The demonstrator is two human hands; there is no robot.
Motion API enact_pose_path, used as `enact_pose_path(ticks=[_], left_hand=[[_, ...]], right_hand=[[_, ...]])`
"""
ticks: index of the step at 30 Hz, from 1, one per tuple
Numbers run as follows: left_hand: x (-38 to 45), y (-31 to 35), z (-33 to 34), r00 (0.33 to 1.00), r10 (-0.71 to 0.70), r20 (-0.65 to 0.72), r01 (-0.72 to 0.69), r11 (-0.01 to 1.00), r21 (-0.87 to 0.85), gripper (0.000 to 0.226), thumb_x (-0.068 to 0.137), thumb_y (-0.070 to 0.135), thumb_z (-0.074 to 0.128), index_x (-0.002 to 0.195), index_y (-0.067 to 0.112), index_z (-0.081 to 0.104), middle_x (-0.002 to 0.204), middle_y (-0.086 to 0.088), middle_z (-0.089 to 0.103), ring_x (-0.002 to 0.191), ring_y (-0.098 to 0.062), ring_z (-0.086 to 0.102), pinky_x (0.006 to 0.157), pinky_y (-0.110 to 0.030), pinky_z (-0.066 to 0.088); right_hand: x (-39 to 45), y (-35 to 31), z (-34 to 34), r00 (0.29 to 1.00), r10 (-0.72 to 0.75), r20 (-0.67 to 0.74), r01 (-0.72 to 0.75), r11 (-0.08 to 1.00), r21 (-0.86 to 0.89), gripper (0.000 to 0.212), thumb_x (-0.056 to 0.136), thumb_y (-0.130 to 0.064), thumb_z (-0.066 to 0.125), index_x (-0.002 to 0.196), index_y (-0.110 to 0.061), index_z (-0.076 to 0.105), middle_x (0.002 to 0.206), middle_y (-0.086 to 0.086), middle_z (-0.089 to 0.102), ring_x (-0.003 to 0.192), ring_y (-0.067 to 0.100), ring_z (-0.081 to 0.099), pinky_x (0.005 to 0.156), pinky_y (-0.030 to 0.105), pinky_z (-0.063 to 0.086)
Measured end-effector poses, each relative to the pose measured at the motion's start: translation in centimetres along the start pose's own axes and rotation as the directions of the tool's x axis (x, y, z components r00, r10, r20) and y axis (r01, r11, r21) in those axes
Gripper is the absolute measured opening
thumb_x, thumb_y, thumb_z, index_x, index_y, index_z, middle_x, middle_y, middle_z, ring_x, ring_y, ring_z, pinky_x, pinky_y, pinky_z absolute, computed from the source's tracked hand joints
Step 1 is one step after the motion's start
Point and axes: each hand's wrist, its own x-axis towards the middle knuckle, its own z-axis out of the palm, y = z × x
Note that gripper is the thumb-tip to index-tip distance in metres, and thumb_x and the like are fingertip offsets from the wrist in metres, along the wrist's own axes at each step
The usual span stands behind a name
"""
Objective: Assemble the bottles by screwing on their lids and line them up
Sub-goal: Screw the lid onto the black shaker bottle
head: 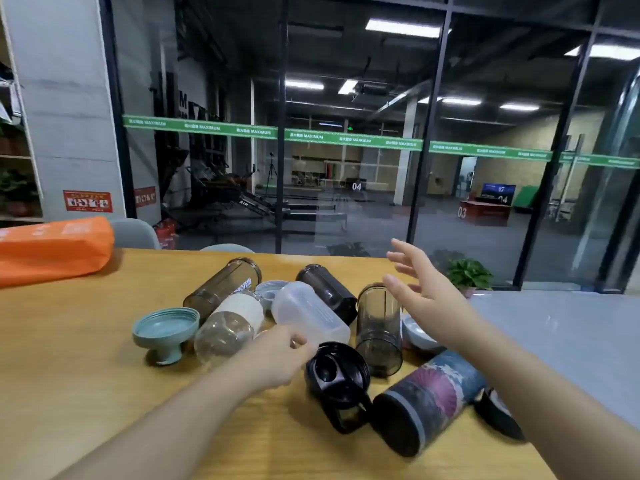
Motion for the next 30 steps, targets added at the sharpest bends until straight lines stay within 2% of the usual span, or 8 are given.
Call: enact_pose_path(ticks=[3, 10, 14, 16, 19, 22, 26, 30], left_hand=[[1.1, -0.8, 0.7, 0.997, 0.004, 0.075, 0.003, 0.997, -0.083, 0.032, 0.094, 0.041, 0.048, 0.077, 0.014, 0.051, 0.076, -0.007, 0.050, 0.052, -0.013, 0.064, 0.046, -0.023, 0.047], [2.0, -0.6, 0.3, 0.991, -0.029, 0.131, 0.044, 0.992, -0.116, 0.029, 0.094, 0.036, 0.052, 0.084, 0.011, 0.062, 0.069, -0.003, 0.063, 0.058, -0.016, 0.066, 0.050, -0.023, 0.048], [1.8, -0.5, 0.4, 0.998, -0.036, 0.044, 0.040, 0.993, -0.110, 0.035, 0.093, 0.033, 0.053, 0.084, 0.001, 0.061, 0.073, -0.017, 0.070, 0.059, -0.023, 0.070, 0.061, -0.034, 0.057], [1.8, -0.4, 0.2, 0.999, -0.005, -0.043, 0.003, 0.999, -0.051, 0.038, 0.092, 0.033, 0.053, 0.083, -0.002, 0.060, 0.070, -0.013, 0.066, 0.053, -0.015, 0.062, 0.062, -0.032, 0.053], [1.7, -0.4, -0.8, 0.984, 0.041, -0.174, -0.047, 0.998, -0.030, 0.030, 0.089, 0.036, 0.055, 0.080, 0.009, 0.060, 0.069, -0.003, 0.065, 0.058, -0.014, 0.057, 0.062, -0.033, 0.051], [2.2, -0.4, -2.3, 0.979, 0.037, -0.202, -0.072, 0.983, -0.168, 0.024, 0.090, 0.035, 0.056, 0.076, 0.016, 0.059, 0.066, -0.004, 0.062, 0.058, -0.020, 0.060, 0.055, -0.033, 0.054], [4.1, -0.5, -4.9, 0.956, 0.036, -0.293, -0.094, 0.978, -0.188, 0.028, 0.094, 0.033, 0.052, 0.080, 0.010, 0.059, 0.061, 0.002, 0.057, 0.049, -0.007, 0.050, 0.048, -0.021, 0.044], [6.5, -0.8, -7.6, 0.968, -0.114, -0.225, -0.004, 0.884, -0.467, 0.033, 0.099, 0.030, 0.047, 0.085, 0.002, 0.056, 0.081, -0.018, 0.064, 0.065, -0.022, 0.066, 0.051, -0.033, 0.057]], right_hand=[[1.2, 1.6, 0.7, 0.999, 0.043, 0.013, -0.043, 0.999, 0.010, 0.053, 0.094, -0.039, 0.048, 0.143, -0.032, 0.027, 0.133, -0.016, 0.045, 0.124, 0.003, 0.042, 0.101, 0.026, 0.037], [4.1, 2.7, 2.5, 0.990, 0.084, 0.114, -0.085, 0.996, 0.000, 0.045, 0.094, -0.033, 0.053, 0.136, -0.029, 0.037, 0.125, -0.013, 0.049, 0.115, 0.004, 0.049, 0.087, 0.016, 0.039], [5.8, 2.4, 3.6, 0.985, 0.071, 0.160, -0.066, 0.997, -0.035, 0.046, 0.094, -0.034, 0.053, 0.137, -0.028, 0.037, 0.127, -0.012, 0.049, 0.116, 0.005, 0.050, 0.094, 0.021, 0.041], [6.6, 2.4, 4.1, 0.982, 0.072, 0.176, -0.064, 0.997, -0.050, 0.047, 0.093, -0.036, 0.054, 0.136, -0.028, 0.038, 0.128, -0.013, 0.049, 0.118, 0.005, 0.049, 0.098, 0.025, 0.043], [7.4, 2.5, 4.9, 0.977, 0.086, 0.193, -0.072, 0.994, -0.080, 0.047, 0.092, -0.039, 0.054, 0.135, -0.029, 0.038, 0.129, -0.012, 0.050, 0.117, 0.005, 0.049, 0.100, 0.030, 0.044], [8.5, 2.4, 5.9, 0.977, 0.099, 0.188, -0.079, 0.991, -0.110, 0.048, 0.092, -0.038, 0.055, 0.136, -0.027, 0.039, 0.129, -0.010, 0.050, 0.117, 0.006, 0.049, 0.099, 0.028, 0.043], [10.6, 2.1, 7.1, 0.976, 0.124, 0.180, -0.096, 0.983, -0.156, 0.048, 0.093, -0.037, 0.054, 0.137, -0.025, 0.038, 0.132, -0.007, 0.049, 0.118, 0.009, 0.049, 0.095, 0.026, 0.042], [13.3, 1.8, 8.1, 0.958, 0.197, 0.208, -0.144, 0.959, -0.245, 0.051, 0.093, -0.037, 0.053, 0.139, -0.023, 0.034, 0.137, -0.003, 0.047, 0.114, 0.016, 0.054, 0.084, 0.025, 0.044]])
